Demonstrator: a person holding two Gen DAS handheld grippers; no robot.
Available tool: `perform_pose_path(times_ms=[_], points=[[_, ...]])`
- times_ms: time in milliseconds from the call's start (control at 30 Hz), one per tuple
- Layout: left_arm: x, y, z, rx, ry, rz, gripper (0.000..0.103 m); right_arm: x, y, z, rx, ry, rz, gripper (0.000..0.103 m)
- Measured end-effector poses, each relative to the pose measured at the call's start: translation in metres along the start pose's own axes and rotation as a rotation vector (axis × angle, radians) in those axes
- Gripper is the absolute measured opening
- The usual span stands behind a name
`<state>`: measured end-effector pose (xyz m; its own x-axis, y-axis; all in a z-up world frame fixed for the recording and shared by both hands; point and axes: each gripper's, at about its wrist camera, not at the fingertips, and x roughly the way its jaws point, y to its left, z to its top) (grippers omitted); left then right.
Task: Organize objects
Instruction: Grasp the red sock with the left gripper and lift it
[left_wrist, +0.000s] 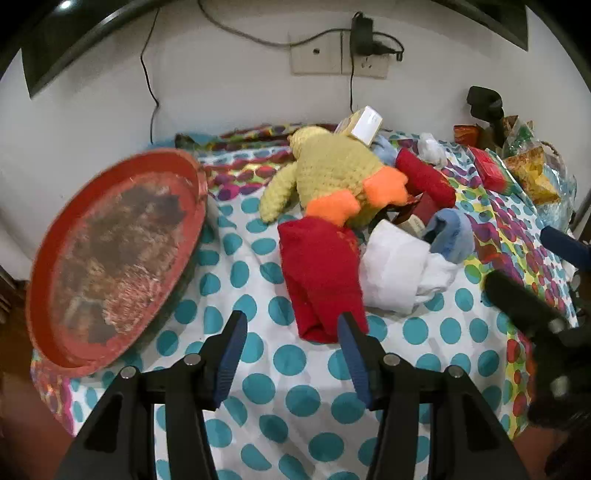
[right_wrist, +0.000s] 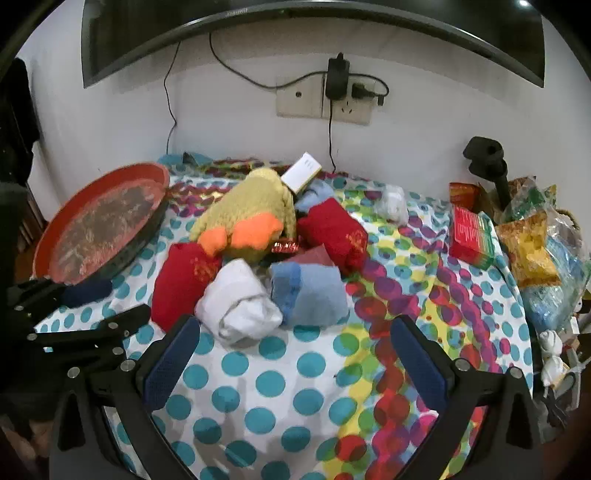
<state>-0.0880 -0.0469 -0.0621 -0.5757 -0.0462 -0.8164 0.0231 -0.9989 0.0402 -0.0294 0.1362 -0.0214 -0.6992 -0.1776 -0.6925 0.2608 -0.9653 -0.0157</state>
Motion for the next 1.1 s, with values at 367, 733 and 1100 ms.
perform_pose_path(times_ms=[367,733,1100], points=[[0.03,0.012,0.008,0.016,0.007,-0.042,0.052,0.022,0.007,-0.01,-0.058,0.012,0.141,0.089],[0.035,0.021,0.015,0.047,-0.008,-0.128,0.052,0.079,0.034,-0.002,-0.126,0.104,0.249,0.065],[0.036,0.024,0.018,0.019,-0.003,-0.201,0.052,0.103,0.039,0.002,-0.158,0.107,0.249,0.044]])
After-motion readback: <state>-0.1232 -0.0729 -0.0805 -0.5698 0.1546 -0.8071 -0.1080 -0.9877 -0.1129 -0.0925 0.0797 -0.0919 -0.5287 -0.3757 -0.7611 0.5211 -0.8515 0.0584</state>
